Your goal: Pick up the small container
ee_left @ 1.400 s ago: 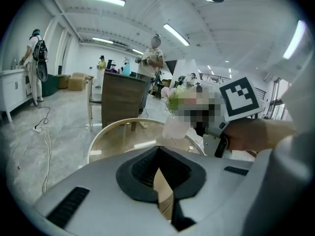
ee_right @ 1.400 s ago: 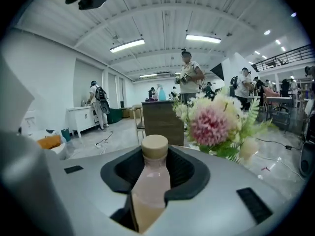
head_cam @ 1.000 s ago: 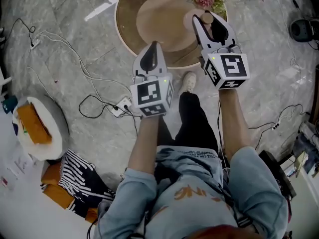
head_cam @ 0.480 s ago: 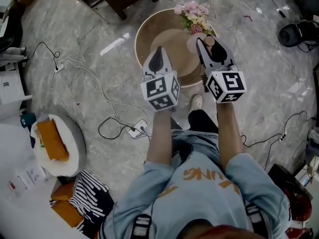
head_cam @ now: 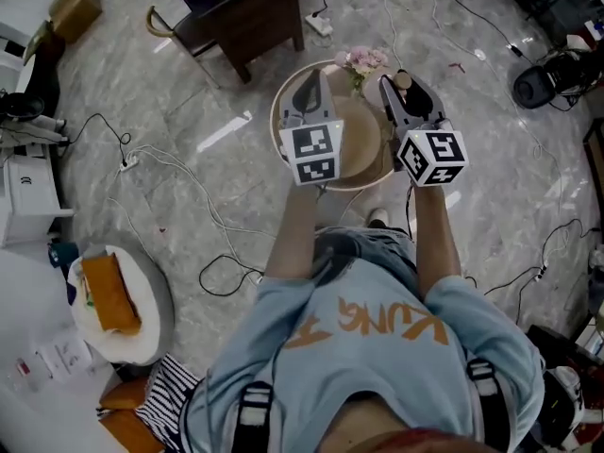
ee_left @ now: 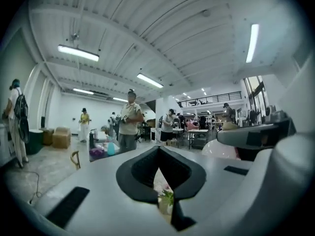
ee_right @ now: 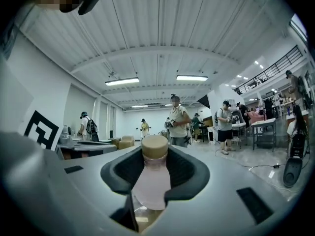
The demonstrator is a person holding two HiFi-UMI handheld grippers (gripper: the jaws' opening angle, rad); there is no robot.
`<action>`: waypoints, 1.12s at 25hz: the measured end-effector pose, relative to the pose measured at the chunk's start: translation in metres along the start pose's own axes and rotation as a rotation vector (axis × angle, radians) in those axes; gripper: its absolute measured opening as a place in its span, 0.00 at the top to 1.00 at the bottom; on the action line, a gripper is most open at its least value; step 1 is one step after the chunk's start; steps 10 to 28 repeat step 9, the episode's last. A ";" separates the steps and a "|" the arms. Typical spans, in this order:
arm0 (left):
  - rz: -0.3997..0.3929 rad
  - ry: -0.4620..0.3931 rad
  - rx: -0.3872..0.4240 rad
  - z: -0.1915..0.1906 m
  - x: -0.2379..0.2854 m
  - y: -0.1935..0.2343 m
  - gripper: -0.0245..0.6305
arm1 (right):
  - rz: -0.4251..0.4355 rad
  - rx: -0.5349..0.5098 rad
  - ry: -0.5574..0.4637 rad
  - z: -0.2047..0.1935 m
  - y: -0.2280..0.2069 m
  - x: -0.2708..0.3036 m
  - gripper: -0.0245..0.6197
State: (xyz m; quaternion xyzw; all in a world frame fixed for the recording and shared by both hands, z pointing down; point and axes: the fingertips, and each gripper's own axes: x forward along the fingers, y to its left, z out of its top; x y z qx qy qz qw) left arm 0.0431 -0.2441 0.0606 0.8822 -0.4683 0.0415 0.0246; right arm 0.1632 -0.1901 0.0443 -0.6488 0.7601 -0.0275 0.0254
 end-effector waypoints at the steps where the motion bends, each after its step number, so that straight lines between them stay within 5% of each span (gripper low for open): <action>1: 0.001 -0.014 0.026 0.007 0.002 0.002 0.93 | -0.001 -0.007 -0.011 0.006 -0.001 0.001 0.73; 28: 0.001 -0.064 0.030 0.027 -0.002 0.018 0.93 | -0.003 -0.037 -0.034 0.022 0.008 0.012 0.73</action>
